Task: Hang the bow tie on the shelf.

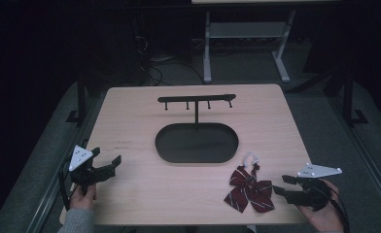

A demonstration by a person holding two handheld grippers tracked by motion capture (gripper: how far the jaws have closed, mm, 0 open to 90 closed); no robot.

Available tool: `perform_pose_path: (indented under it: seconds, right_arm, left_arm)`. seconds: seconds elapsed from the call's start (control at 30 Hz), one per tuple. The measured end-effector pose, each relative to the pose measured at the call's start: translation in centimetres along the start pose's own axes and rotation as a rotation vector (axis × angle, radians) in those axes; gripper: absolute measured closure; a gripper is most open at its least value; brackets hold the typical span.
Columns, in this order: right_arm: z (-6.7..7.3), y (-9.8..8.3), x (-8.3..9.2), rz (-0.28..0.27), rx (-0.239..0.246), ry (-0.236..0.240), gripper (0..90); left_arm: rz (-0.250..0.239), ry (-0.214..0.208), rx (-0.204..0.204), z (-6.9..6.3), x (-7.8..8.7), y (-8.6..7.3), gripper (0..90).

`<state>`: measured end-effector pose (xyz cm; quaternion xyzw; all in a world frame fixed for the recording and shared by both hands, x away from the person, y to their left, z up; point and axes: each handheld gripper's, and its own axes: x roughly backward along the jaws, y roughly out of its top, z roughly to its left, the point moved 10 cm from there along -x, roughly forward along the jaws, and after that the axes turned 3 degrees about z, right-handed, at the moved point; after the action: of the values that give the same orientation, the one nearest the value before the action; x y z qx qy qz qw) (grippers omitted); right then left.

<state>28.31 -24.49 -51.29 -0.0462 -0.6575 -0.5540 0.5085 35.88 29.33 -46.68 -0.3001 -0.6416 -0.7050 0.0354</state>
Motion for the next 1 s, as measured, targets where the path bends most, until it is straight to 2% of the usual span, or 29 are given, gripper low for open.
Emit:
perform_pose_path:
  seconds: [0.23, 0.57, 0.63, 0.9, 1.0]
  right_arm:
    - [0.2, 0.3, -0.3, 0.019, 0.017, 0.008, 41.0]
    - [0.1, 2.1, -0.6, 0.077, 0.052, 0.022, 42.4]
    - [0.0, 2.7, -0.6, 0.093, 0.078, 0.020, 42.5]
    - [-0.2, 4.4, -0.5, 0.122, 0.117, 0.031, 42.4]
    - [-0.3, 5.5, -0.6, 0.140, 0.145, 0.028, 42.4]
  left_arm:
    - [-0.003, -0.002, 0.003, -0.2, 0.0, 0.0, 12.8]
    - [0.006, -0.008, -0.018, -0.3, -0.2, -0.2, 12.8]
    - [0.007, -0.010, -0.019, -0.3, -0.2, -0.3, 12.8]
    - [0.023, -0.001, -0.017, 0.4, 0.2, -0.7, 12.8]
    - [0.010, 0.005, -0.012, 0.6, 0.4, -0.6, 12.8]
